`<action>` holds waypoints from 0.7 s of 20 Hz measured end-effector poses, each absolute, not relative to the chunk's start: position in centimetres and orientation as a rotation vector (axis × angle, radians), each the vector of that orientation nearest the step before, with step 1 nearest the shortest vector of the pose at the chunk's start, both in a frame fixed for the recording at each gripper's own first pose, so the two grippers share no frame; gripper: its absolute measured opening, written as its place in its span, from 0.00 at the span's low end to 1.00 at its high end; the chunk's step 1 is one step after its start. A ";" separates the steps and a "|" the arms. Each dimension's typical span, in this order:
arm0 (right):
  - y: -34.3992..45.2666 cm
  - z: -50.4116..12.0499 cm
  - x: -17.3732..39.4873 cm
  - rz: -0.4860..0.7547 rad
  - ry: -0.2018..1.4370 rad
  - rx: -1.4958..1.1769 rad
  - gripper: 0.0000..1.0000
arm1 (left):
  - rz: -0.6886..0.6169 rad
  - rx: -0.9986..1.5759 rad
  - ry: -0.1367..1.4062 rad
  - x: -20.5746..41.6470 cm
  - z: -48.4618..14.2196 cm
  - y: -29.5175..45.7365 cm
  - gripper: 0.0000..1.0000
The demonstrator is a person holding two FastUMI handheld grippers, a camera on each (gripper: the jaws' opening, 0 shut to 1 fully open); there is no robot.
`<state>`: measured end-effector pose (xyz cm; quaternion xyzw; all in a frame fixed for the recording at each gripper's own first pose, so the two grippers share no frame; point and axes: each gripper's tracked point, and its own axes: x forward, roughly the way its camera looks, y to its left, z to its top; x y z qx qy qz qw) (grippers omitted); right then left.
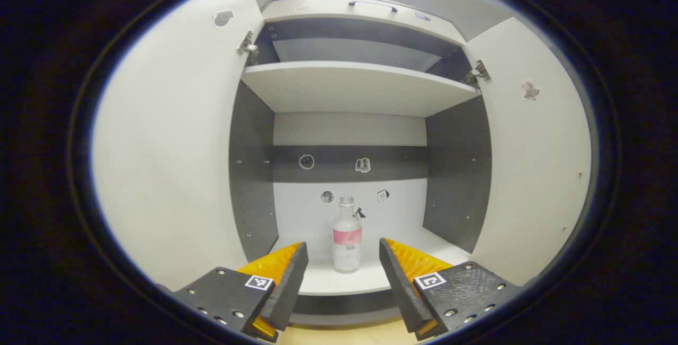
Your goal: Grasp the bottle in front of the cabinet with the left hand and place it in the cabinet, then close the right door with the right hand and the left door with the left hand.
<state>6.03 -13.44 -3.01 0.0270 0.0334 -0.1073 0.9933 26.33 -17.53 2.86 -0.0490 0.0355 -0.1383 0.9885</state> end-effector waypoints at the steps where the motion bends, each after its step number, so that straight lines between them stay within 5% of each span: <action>1: -13.5 -2.6 6.4 -0.199 0.064 0.054 0.99 | -0.268 -0.104 0.068 24.8 2.9 -17.1 0.88; 7: -13.3 -0.8 9.0 -0.116 0.048 0.047 0.99 | -0.199 -0.088 0.065 16.2 1.8 -13.7 0.88; 9: -12.9 -0.6 9.9 -0.099 0.048 0.052 0.99 | -0.172 -0.109 0.078 13.6 0.8 -12.5 0.81; 14: -13.5 1.0 12.2 -0.159 0.017 0.057 0.98 | -0.112 -0.165 0.088 9.0 0.0 -8.4 0.81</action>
